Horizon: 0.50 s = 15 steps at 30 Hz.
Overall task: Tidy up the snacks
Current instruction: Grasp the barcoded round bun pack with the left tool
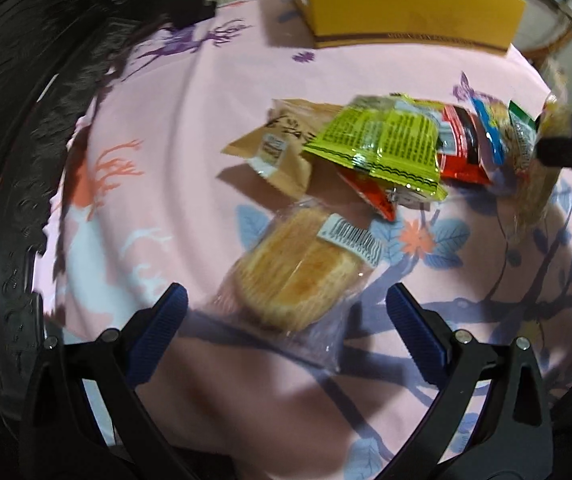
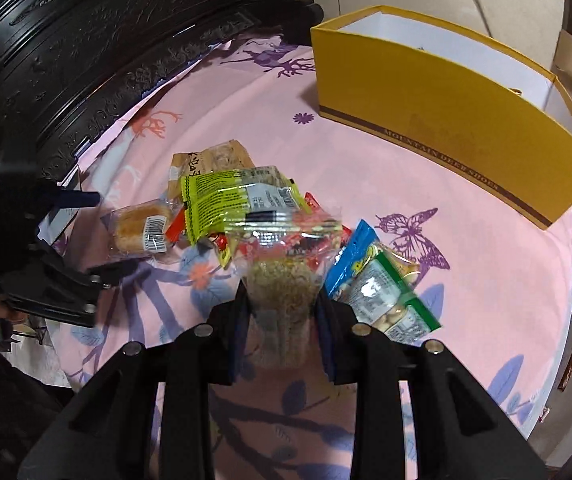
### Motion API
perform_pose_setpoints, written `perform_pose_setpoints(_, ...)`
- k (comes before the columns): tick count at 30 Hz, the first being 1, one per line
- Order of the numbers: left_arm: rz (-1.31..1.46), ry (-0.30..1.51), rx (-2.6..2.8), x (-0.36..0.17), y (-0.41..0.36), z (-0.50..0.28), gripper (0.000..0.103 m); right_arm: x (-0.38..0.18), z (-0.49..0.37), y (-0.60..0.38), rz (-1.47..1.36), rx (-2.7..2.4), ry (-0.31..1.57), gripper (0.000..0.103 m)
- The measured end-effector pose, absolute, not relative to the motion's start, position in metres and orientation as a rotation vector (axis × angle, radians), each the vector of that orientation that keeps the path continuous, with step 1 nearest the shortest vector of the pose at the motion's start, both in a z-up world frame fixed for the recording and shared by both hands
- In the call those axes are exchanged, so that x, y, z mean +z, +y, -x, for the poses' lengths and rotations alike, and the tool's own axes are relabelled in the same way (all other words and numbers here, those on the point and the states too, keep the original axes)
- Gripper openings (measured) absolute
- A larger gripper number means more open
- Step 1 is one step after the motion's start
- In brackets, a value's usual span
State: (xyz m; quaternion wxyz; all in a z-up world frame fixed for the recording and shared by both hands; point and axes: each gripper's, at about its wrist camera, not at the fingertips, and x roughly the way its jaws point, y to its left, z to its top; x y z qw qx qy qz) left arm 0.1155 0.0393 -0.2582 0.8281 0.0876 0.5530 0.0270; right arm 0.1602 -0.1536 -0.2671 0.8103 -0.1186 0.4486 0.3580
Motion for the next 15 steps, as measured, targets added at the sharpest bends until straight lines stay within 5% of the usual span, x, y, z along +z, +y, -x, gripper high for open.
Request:
perform_pose_setpoints(11, -0.184, 1.195, -0.025, -0.277, 0.045, -0.129, 0.101, -0.262, -0.161, -0.157, 0.222, 0.766, 0.951, 0.031)
perform_pose_setpoints(15, -0.167, 1.192, -0.034, -0.278, 0.043, -0.125, 0.064, -0.260, -0.162, -0.158, 0.213, 0.763, 0.948, 0.031)
